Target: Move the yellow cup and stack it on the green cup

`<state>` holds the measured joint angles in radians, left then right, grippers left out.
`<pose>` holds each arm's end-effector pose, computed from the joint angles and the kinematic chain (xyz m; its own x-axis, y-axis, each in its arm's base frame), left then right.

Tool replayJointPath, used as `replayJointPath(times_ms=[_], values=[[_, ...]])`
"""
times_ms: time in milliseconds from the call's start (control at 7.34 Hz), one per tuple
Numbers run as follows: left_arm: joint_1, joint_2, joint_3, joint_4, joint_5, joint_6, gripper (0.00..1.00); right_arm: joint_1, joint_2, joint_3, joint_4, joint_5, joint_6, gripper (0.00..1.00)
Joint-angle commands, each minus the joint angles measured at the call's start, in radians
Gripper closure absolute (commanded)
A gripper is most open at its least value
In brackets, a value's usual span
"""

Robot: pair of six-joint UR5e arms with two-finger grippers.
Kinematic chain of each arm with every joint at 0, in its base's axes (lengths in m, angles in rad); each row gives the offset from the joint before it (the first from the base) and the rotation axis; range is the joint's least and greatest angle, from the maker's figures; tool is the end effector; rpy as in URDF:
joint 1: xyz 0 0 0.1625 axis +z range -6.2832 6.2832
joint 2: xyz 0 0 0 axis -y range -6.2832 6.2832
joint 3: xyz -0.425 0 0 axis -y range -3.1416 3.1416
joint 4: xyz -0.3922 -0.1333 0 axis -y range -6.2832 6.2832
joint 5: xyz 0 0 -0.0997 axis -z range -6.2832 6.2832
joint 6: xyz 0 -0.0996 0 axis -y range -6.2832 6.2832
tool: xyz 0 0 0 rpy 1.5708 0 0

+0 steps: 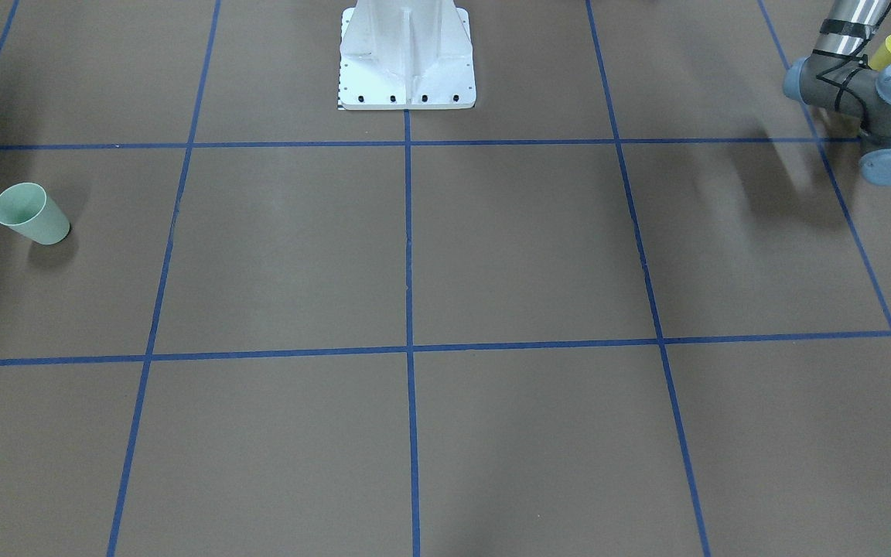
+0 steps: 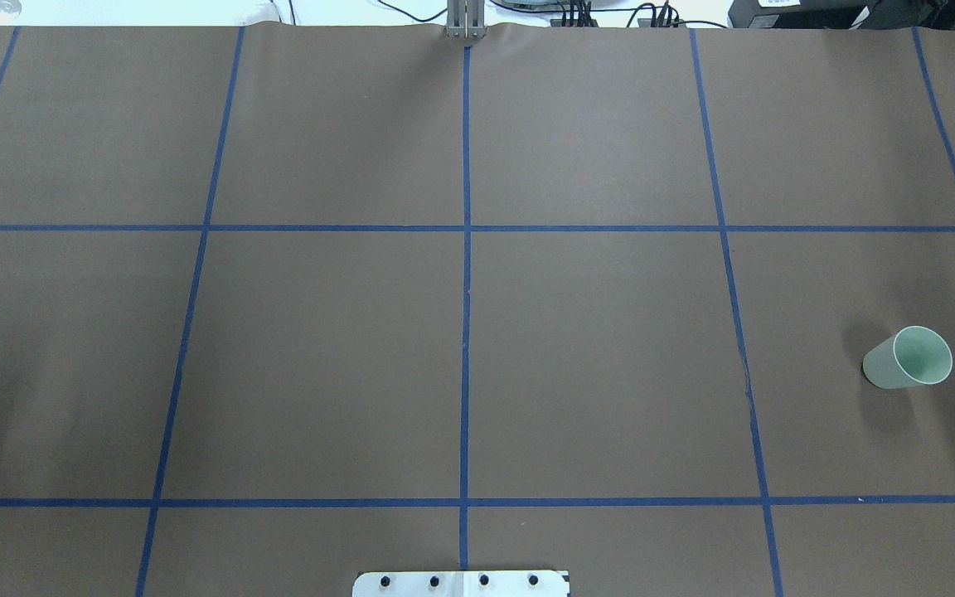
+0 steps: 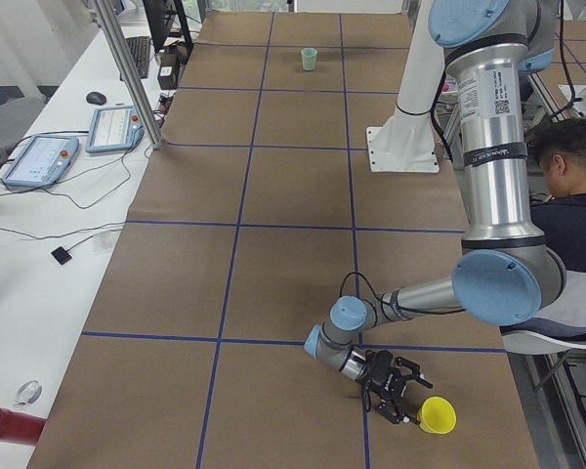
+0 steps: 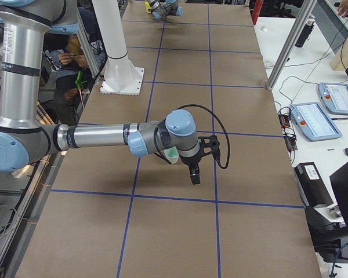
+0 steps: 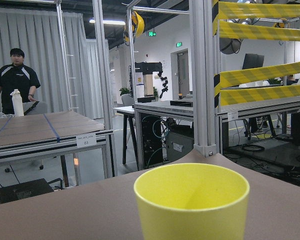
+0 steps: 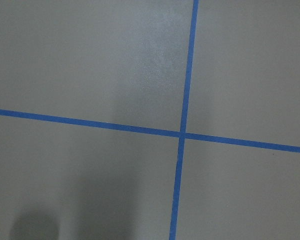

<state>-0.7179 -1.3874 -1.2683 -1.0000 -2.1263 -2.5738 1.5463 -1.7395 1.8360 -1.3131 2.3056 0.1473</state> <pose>0.1311 -0.2218 0.8920 -0.5636 -0.4588 0.6869 0.7988 -0.0910 0.5946 0.0558 -0.4397 0.5784 0.7314 -0.1103 0.6729 -0.0853 0.9643 0.2508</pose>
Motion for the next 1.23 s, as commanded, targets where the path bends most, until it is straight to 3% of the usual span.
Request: replayJointPath(times_ms=[0,1089], values=[[0.000,0.004,0.006,-0.002,0.011,0.000,0.00,0.000,0.000,-0.001,0.000,0.000,0.000,0.01],[0.008,0.011,0.090,-0.072,0.005,-0.008,0.00,0.000,-0.003,-0.001,-0.002,0.000,0.000,0.01]])
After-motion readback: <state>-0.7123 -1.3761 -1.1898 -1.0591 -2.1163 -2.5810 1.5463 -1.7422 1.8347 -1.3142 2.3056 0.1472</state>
